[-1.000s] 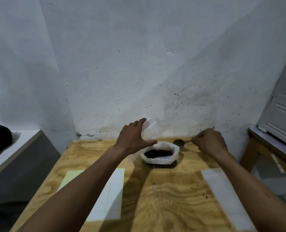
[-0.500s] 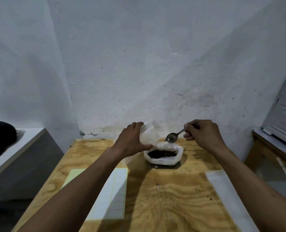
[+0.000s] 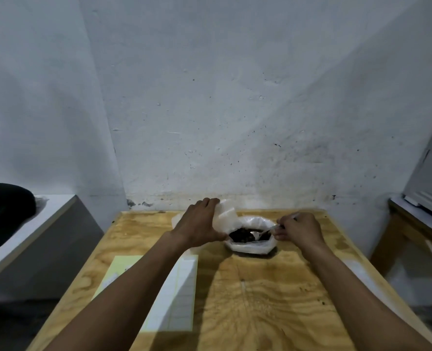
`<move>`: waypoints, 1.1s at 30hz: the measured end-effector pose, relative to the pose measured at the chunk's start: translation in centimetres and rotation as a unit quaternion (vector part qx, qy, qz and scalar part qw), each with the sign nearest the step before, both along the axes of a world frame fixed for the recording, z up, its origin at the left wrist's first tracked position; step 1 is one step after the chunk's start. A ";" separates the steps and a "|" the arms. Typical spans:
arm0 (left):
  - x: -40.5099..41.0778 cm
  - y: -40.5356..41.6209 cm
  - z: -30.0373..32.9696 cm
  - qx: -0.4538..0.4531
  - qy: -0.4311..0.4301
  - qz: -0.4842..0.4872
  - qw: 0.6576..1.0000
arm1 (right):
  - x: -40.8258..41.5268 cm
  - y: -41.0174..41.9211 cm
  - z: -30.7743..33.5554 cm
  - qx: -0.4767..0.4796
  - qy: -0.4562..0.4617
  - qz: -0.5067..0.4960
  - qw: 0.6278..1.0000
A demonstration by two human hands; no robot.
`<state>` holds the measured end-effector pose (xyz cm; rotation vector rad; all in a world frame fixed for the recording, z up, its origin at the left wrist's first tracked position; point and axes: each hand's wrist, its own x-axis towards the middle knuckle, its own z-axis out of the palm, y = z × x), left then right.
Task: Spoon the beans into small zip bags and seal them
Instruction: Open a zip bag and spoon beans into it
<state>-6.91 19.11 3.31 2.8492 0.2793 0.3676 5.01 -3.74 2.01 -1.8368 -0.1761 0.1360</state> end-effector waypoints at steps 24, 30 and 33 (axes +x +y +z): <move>-0.3 0.4 0.8 -0.146 -0.004 -0.039 0.988 | -1.6 2.6 8.5 0.019 -0.132 0.101 0.986; -0.4 1.4 0.1 -0.068 0.036 -0.005 0.997 | -0.9 1.1 8.5 -0.104 -0.240 0.069 0.963; -0.4 1.5 -0.4 -0.041 0.043 -0.001 0.998 | -0.2 0.1 6.3 -0.162 -0.250 0.069 0.952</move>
